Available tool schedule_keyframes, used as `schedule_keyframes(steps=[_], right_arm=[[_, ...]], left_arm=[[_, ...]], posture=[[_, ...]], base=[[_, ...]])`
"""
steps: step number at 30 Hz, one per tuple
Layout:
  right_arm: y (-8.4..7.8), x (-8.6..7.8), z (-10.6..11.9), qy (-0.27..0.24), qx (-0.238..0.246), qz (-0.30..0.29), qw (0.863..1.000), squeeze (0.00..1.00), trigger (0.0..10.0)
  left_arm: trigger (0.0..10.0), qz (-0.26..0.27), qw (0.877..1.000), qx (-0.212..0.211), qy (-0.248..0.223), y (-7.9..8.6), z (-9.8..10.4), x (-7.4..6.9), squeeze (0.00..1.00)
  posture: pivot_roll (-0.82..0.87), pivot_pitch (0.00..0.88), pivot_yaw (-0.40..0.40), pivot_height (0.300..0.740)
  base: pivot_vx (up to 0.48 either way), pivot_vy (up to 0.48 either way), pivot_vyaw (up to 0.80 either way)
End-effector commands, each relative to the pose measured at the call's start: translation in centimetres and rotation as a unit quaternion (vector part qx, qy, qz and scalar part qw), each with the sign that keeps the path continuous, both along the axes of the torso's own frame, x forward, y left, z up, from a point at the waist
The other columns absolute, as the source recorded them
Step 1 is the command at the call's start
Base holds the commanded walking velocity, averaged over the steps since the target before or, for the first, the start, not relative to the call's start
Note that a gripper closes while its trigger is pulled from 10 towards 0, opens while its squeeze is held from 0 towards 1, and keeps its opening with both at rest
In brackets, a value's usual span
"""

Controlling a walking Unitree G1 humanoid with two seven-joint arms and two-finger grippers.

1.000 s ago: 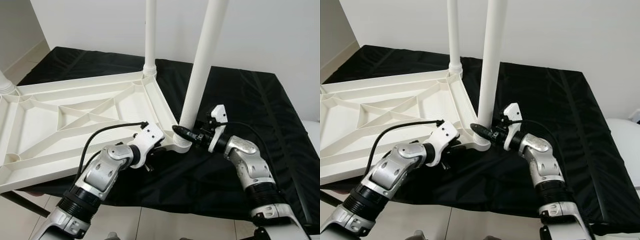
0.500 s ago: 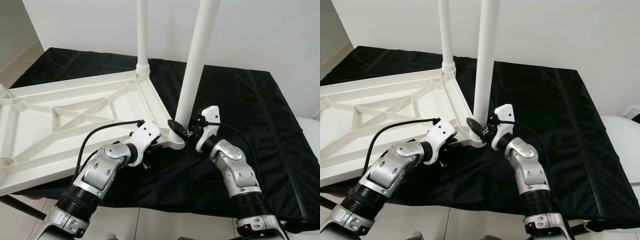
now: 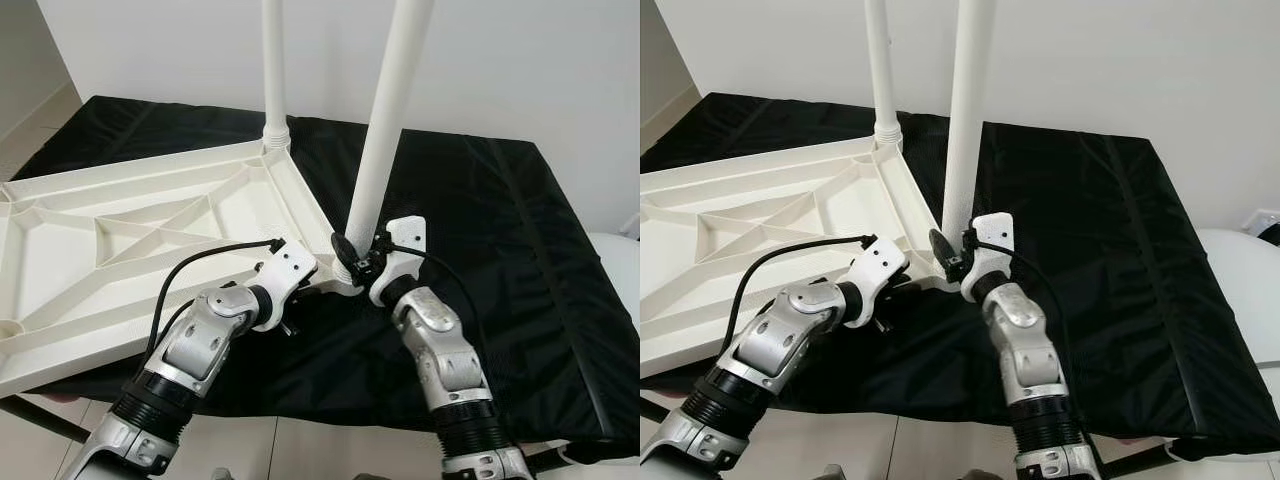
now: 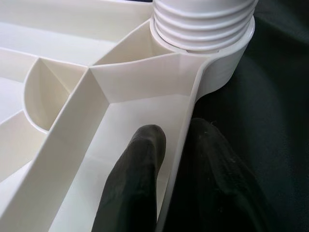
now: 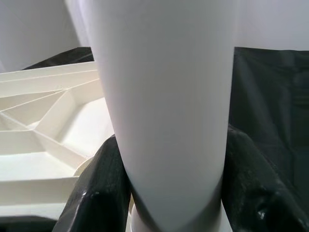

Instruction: Building children table

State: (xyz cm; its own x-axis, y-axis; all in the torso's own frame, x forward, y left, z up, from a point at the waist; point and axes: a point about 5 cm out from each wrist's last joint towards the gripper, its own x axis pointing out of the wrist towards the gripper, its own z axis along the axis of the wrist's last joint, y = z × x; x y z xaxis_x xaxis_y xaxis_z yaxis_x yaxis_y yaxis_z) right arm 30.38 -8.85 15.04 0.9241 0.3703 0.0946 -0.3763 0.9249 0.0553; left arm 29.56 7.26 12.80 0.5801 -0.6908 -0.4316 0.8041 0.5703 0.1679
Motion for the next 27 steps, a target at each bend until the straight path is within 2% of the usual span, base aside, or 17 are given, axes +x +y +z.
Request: schedule_keyframes(steps=[1,7,8,10,11,18,19,27], right_arm=[[1.7,-0.2,-0.5,0.023,0.012,0.022,0.999,0.0,0.0],[2.5,-0.6,-0.6,0.032,0.018,-0.003,0.999,0.0,0.0],[2.7,-0.8,-0.7,0.036,0.015,-0.006,0.999,0.0,1.8],[2.7,-0.8,-0.6,0.036,0.014,-0.01,0.999,0.0,1.8],[2.6,-0.7,-0.7,0.037,0.012,-0.015,0.999,0.0,10.0],[2.2,-0.4,-0.8,0.043,0.011,-0.022,0.999,0.0,10.0],[2.1,-0.4,-0.8,0.047,0.015,-0.018,0.999,1.0,10.0],[0.8,0.2,-0.7,0.052,0.016,0.033,0.998,1.0,10.0]], left_arm=[[10.0,-0.047,0.999,-0.01,0.013,-1.6,-0.3,-1.0,0.0],[10.0,-0.046,0.999,-0.01,0.012,-1.6,-0.3,-1.0,0.0],[10.0,-0.046,0.999,-0.011,0.012,-1.7,-0.3,-1.0,0.0],[10.0,-0.046,0.999,-0.011,0.012,-1.7,-0.3,-1.0,0.0],[10.0,-0.047,0.999,-0.011,0.012,-1.7,-0.3,-1.0,0.0],[10.0,-0.049,0.999,-0.01,0.011,-1.8,-0.3,-1.0,0.0],[10.0,-0.049,0.999,-0.01,0.011,-1.8,-0.3,-1.0,0.0],[10.0,-0.048,0.999,-0.011,0.011,-1.8,-0.3,-0.9,0.0]], posture=[[0.02,0.0,-0.033,0.74],[0.02,0.0,-0.036,0.74],[0.02,0.0,-0.037,0.74],[0.02,0.0,-0.037,0.74],[0.02,0.0,-0.037,0.74],[0.02,0.0,-0.037,0.74],[0.02,0.0,-0.038,0.74],[0.02,0.0,-0.04,0.74]], base=[[0.0,0.0,0.0],[0.0,0.0,0.0],[0.0,0.0,0.0],[0.0,0.0,0.0],[0.0,0.0,0.0],[0.0,0.0,0.0],[0.0,0.0,0.0],[0.0,0.0,0.0]])
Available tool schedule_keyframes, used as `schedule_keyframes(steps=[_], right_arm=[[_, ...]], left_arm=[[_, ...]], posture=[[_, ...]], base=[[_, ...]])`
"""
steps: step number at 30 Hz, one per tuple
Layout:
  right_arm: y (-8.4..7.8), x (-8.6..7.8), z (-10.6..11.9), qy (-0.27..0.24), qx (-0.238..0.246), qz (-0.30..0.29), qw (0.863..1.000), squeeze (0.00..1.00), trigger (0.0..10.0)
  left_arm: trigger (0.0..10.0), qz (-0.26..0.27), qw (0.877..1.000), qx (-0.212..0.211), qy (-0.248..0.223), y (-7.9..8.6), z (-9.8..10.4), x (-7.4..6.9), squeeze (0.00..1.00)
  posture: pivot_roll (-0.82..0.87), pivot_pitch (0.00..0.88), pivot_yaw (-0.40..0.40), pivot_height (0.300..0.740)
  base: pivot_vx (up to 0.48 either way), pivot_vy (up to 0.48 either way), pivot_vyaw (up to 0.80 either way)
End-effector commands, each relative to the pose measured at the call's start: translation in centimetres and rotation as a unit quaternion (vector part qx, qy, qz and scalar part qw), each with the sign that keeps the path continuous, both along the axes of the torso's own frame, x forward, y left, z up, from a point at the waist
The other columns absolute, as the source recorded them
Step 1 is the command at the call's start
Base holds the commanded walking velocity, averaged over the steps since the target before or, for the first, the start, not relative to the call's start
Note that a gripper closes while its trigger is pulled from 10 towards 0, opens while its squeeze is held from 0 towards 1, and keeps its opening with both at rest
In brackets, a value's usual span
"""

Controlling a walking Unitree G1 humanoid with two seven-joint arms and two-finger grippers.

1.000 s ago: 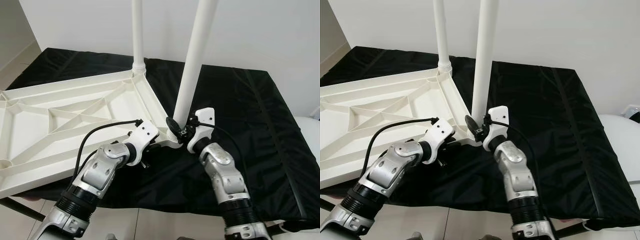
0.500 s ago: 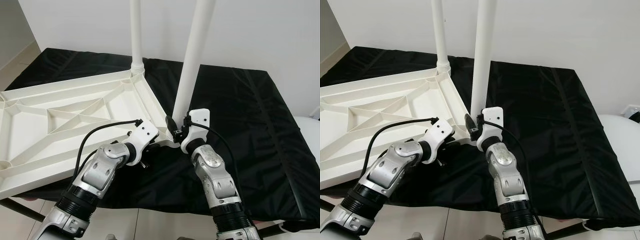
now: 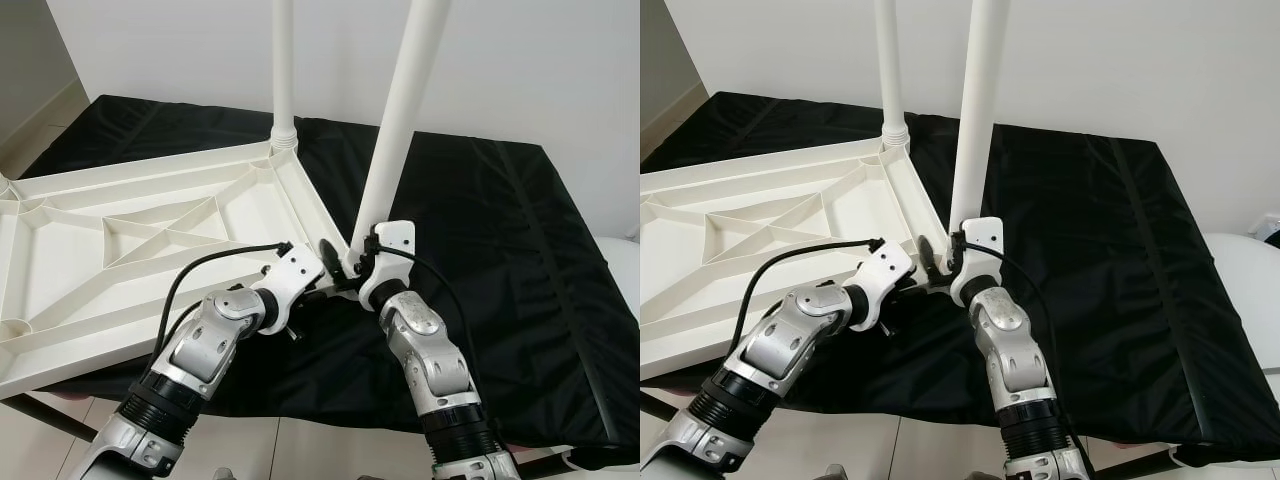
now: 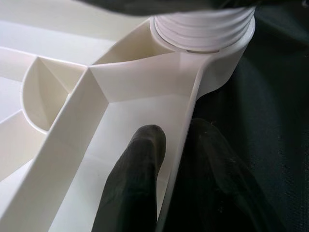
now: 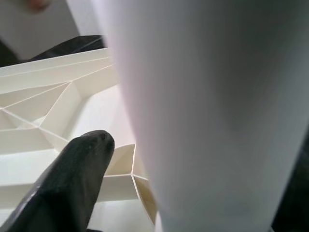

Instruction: Building children table

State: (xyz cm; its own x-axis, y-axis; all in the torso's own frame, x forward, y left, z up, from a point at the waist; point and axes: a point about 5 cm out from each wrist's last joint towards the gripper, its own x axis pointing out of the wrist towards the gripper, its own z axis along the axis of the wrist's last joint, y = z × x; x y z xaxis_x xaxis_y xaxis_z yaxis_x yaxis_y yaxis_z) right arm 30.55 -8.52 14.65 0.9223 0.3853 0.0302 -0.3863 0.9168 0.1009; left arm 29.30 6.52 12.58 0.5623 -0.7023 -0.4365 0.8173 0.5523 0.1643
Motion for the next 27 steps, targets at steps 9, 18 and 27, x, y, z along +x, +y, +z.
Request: schedule_keyframes(steps=[9,18,27], right_arm=[[-2.2,0.9,0.0,0.002,-0.01,0.075,0.997,1.0,10.0],[-5.1,1.2,-0.1,-0.005,-0.043,0.171,0.984,1.0,10.0],[-7.1,1.7,0.7,-0.013,-0.067,0.257,0.964,1.0,10.0]], left_arm=[[10.0,-0.035,0.999,-0.012,0.008,-1.0,0.0,-0.7,0.0],[10.0,-0.034,0.999,-0.011,0.009,-0.8,0.0,-0.7,0.0],[10.0,-0.036,0.999,-0.01,0.009,-0.8,0.1,-0.6,0.0]], posture=[[0.02,0.0,-0.038,0.74],[0.01,0.0,-0.028,0.74],[0.0,0.003,-0.014,0.74]], base=[[0.0,0.0,0.0],[0.0,0.0,0.0],[0.0,0.0,0.0]])
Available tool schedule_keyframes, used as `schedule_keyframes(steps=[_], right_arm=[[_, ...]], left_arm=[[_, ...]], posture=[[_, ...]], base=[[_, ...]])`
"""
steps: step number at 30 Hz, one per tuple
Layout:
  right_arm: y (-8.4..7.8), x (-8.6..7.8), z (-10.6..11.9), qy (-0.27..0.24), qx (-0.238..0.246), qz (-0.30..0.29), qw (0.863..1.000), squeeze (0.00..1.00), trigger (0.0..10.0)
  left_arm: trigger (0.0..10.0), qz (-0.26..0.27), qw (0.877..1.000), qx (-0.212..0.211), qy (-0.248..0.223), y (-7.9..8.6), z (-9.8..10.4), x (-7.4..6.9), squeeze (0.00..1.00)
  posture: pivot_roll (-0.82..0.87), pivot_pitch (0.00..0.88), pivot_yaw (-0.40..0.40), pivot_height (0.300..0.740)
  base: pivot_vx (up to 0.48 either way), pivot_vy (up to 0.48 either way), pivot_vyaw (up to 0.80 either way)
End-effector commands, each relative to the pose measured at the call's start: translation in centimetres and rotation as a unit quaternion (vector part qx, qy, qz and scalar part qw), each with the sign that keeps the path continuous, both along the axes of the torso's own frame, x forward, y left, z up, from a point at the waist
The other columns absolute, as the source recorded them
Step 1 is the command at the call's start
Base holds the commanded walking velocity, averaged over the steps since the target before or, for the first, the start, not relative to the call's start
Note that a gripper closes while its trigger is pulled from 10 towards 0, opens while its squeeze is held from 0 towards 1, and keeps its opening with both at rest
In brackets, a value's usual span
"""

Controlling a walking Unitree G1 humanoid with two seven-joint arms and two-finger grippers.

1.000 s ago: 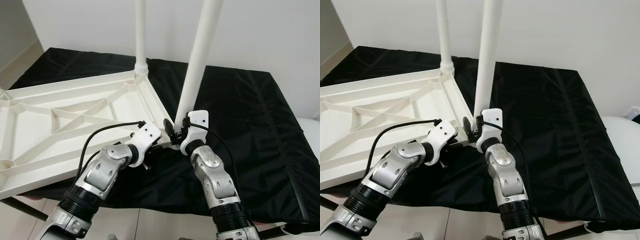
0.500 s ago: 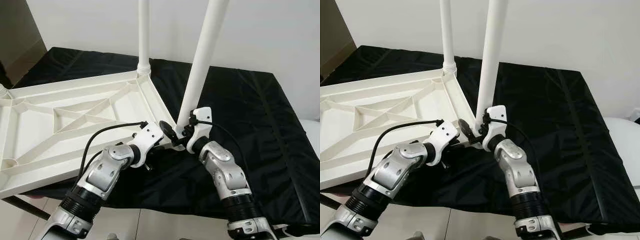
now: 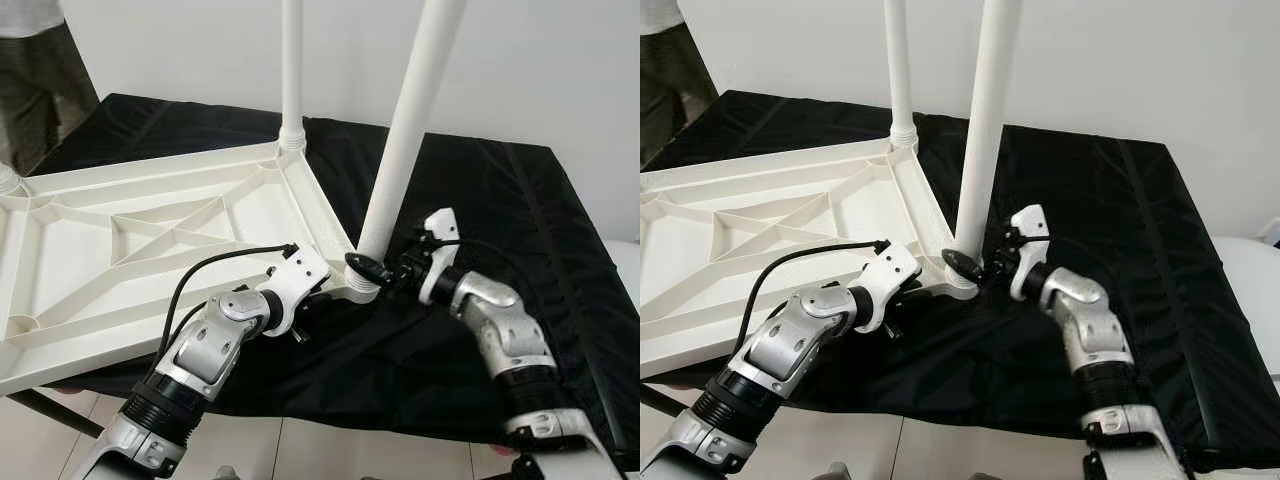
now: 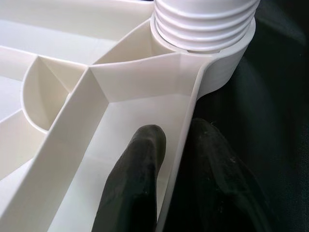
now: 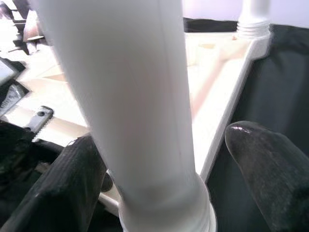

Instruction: Building children table

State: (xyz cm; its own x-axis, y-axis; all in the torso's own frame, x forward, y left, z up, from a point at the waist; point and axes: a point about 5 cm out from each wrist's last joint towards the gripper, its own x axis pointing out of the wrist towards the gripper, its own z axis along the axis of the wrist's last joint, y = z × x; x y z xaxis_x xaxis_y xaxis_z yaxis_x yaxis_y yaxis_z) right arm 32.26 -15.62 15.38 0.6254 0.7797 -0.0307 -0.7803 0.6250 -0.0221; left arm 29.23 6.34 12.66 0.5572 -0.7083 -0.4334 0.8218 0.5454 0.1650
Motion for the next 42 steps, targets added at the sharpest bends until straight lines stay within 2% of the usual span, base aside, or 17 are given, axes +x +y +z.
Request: schedule_keyframes(steps=[1,2,3,8,25,26,27,28,29,42], right_arm=[[-0.1,0.0,0.0,0.0,-0.003,0.024,1.0,1.0,10.0],[-0.2,0.1,0.0,0.0,-0.006,0.032,0.999,1.0,10.0],[-0.3,0.1,0.0,-0.002,-0.009,0.04,0.999,0.0,10.0],[-0.2,0.6,0.4,-0.004,-0.019,0.092,0.996,0.0,10.0],[-0.2,1.7,0.0,0.004,-0.041,0.148,0.988,0.0,10.0],[-0.3,1.9,0.0,0.003,-0.042,0.148,0.988,0.0,7.8],[-0.4,2.0,0.0,0.003,-0.042,0.145,0.989,0.0,2.0],[-0.4,2.0,0.0,0.003,-0.042,0.145,0.989,0.0,2.0],[-0.4,2.0,0.0,0.003,-0.041,0.148,0.988,0.0,0.0],[-0.4,1.8,0.0,0.0,-0.028,0.162,0.986,0.0,0.0]], left_arm=[[10.0,-0.032,0.999,-0.009,0.01,-0.6,0.0,-0.5,0.0],[10.0,-0.032,0.999,-0.008,0.01,-0.6,0.0,-0.5,0.0],[10.0,-0.033,0.999,-0.008,0.01,-0.6,0.0,-0.5,0.0],[10.0,-0.033,0.999,-0.009,0.01,-0.6,0.1,-0.5,0.0],[10.0,-0.036,0.999,-0.008,0.01,-0.6,0.1,-0.6,0.0],[10.0,-0.037,0.999,-0.008,0.01,-0.6,0.1,-0.6,0.0],[10.0,-0.036,0.999,-0.008,0.01,-0.7,0.1,-0.6,0.0],[10.0,-0.036,0.999,-0.008,0.01,-0.7,0.1,-0.6,0.0],[10.0,-0.036,0.999,-0.008,0.01,-0.7,0.1,-0.6,0.0],[10.0,-0.039,0.999,-0.009,0.012,-0.8,0.0,-0.7,0.0]], posture=[[0.01,0.002,-0.013,0.74],[0.01,0.002,-0.013,0.74],[0.01,0.002,-0.013,0.74],[0.01,0.005,-0.007,0.74],[0.02,0.0,-0.002,0.74],[0.02,0.0,-0.005,0.74],[0.02,0.0,-0.006,0.74],[0.02,0.0,-0.006,0.74],[0.02,0.0,-0.006,0.74],[0.02,0.0,-0.007,0.74]], base=[[0.0,0.0,0.0],[0.0,0.0,0.0],[0.0,0.0,0.0],[0.0,0.0,0.0],[0.0,0.0,0.0],[0.0,0.0,0.0],[0.0,0.0,0.0],[0.0,0.0,0.0],[0.0,0.0,0.0],[0.0,0.0,0.0]])
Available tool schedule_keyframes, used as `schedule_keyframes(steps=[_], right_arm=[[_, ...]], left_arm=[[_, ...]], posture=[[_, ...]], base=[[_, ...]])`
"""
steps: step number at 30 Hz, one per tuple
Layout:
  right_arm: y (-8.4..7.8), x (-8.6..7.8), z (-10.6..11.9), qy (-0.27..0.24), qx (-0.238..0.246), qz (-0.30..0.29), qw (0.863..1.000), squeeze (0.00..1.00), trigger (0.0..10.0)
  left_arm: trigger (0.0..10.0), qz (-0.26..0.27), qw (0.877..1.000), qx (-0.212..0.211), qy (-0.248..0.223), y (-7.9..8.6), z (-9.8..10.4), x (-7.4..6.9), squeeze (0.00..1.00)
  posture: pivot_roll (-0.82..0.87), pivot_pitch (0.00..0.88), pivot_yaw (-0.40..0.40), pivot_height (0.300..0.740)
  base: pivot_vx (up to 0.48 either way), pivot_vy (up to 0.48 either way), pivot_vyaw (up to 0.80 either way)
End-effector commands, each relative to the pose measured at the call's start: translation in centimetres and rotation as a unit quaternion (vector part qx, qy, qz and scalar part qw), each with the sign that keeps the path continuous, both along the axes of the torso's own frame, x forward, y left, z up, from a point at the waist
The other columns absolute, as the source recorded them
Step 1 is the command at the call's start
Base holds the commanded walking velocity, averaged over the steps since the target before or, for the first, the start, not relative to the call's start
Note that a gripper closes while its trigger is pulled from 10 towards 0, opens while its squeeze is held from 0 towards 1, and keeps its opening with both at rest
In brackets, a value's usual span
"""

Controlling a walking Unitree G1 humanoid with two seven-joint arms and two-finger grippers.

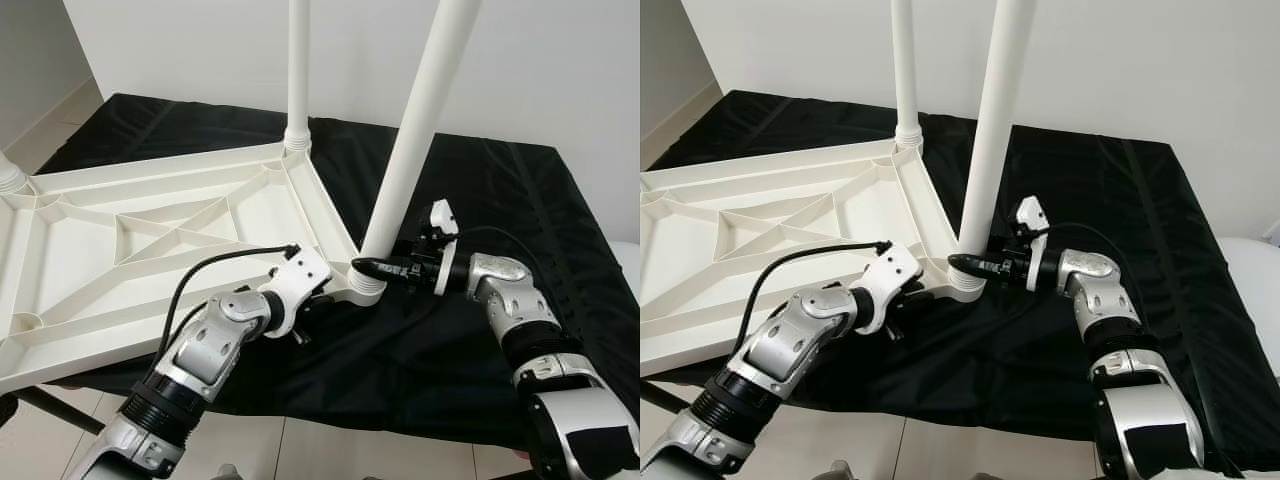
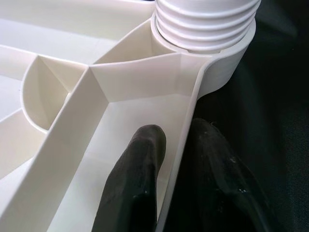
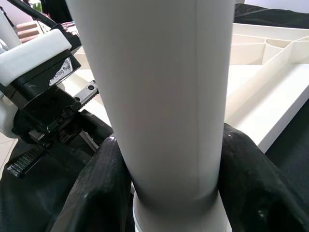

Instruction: Building children table

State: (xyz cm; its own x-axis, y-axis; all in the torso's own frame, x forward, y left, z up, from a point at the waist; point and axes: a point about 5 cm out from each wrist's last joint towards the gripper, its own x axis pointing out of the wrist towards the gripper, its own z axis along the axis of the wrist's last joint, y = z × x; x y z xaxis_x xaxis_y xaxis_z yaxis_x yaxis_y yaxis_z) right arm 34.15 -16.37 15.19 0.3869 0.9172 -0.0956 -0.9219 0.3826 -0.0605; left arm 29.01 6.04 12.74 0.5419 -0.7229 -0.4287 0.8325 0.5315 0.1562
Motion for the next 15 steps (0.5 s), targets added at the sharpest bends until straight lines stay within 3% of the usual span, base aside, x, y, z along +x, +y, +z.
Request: schedule_keyframes(steps=[1,11,15], right_arm=[[0.4,-0.1,0.2,0.001,0.013,0.025,1.0,0.0,0.0],[1.4,-1.3,-0.2,-0.001,0.057,0.002,0.998,0.0,0.0],[1.8,-1.9,-0.7,0.002,0.076,-0.042,0.996,0.0,0.0]], left_arm=[[10.0,-0.03,1.0,-0.004,0.009,-0.5,-0.1,-0.5,0.0],[10.0,-0.028,1.0,-0.004,0.01,-0.5,-0.1,-0.6,0.0],[10.0,-0.028,1.0,-0.005,0.011,-0.6,-0.1,-0.7,0.0]], posture=[[0.02,0.0,-0.007,0.74],[0.02,0.0,-0.014,0.74],[0.01,0.001,-0.017,0.74]], base=[[0.0,0.0,0.0],[0.0,0.0,0.0],[0.0,0.0,0.0]])
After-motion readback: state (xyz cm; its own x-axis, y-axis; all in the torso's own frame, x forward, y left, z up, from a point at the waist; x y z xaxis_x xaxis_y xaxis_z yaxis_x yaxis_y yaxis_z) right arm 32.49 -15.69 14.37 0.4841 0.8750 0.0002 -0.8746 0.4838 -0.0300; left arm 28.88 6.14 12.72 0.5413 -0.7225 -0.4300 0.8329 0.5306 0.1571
